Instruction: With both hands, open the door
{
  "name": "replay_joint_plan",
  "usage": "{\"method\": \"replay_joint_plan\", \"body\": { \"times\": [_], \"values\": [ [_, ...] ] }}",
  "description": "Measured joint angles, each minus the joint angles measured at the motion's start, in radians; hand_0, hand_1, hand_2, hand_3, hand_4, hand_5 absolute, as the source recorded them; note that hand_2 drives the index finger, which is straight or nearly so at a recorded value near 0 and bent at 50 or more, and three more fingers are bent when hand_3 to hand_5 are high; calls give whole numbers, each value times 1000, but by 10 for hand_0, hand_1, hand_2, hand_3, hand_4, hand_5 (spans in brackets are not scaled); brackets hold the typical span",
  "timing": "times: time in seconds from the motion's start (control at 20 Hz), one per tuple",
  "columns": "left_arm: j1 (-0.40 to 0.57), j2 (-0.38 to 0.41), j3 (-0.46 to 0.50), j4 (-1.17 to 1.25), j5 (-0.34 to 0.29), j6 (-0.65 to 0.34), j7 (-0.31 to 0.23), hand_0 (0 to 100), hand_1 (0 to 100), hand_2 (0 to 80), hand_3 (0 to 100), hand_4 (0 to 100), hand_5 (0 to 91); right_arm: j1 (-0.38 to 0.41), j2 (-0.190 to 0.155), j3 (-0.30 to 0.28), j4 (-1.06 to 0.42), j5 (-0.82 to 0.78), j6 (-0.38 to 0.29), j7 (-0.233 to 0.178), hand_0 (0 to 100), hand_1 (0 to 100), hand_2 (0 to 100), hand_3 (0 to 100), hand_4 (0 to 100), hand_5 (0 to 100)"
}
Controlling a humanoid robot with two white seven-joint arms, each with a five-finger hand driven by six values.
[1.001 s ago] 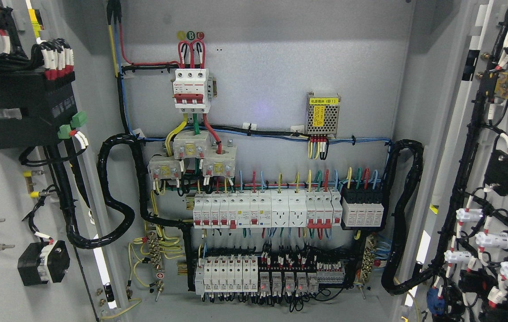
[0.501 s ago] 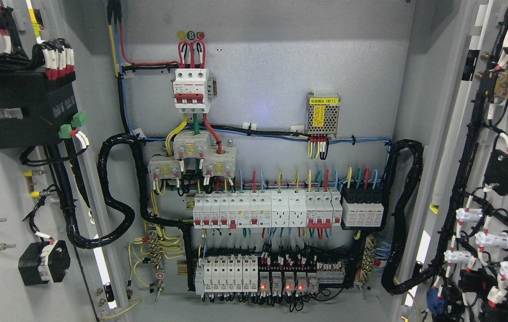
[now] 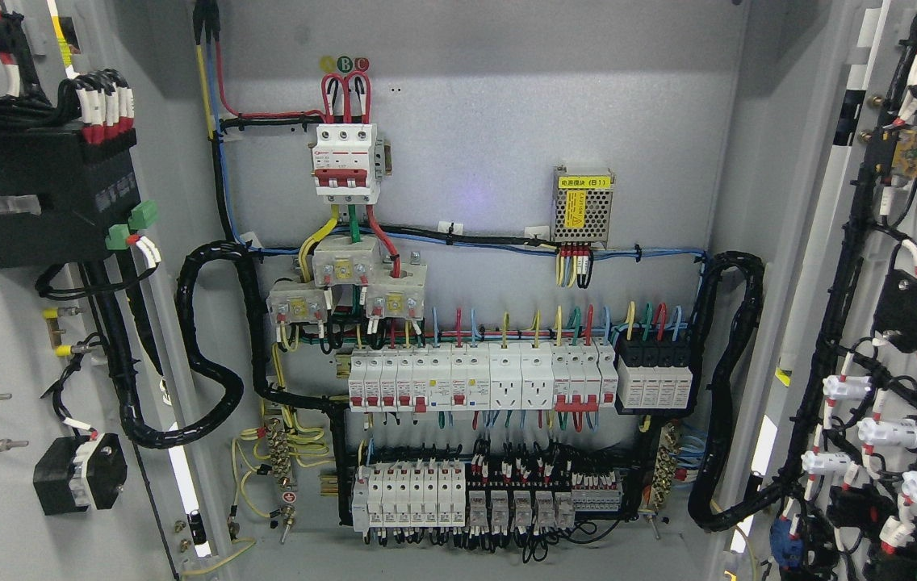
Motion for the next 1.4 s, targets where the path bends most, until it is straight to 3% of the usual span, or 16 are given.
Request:
{"method": "replay_joint_plan", "body": {
  "times": [0.55, 0.85, 1.05, 1.25, 1.4],
  "values": [
    [0, 0, 0, 0, 0, 0, 1, 120, 556, 0, 0, 0, 0, -13, 5, 28, 10, 2, 6, -1, 0, 500, 40, 0, 0, 0],
    [0, 0, 1, 0, 0, 0, 1, 120, 556, 0, 0, 0, 0, 54, -4, -33, 8, 7, -10, -5, 0, 500, 40, 0, 0, 0],
    [0, 0, 1, 0, 0, 0, 1, 120, 556, 0, 0, 0, 0, 119, -36, -96, -10, 11, -58, 0, 0, 500, 40, 0, 0, 0],
    [0, -1, 1, 0, 0, 0, 1, 120, 556, 0, 0, 0, 0, 196, -86, -165, -40, 13, -150, -83, 0, 500, 40, 0, 0, 0],
    [0, -2, 1, 0, 0, 0, 1, 120, 556, 0, 0, 0, 0, 267, -135, -212, -68, 14, -219, -108, 0, 500, 40, 0, 0, 0]
  ]
}}
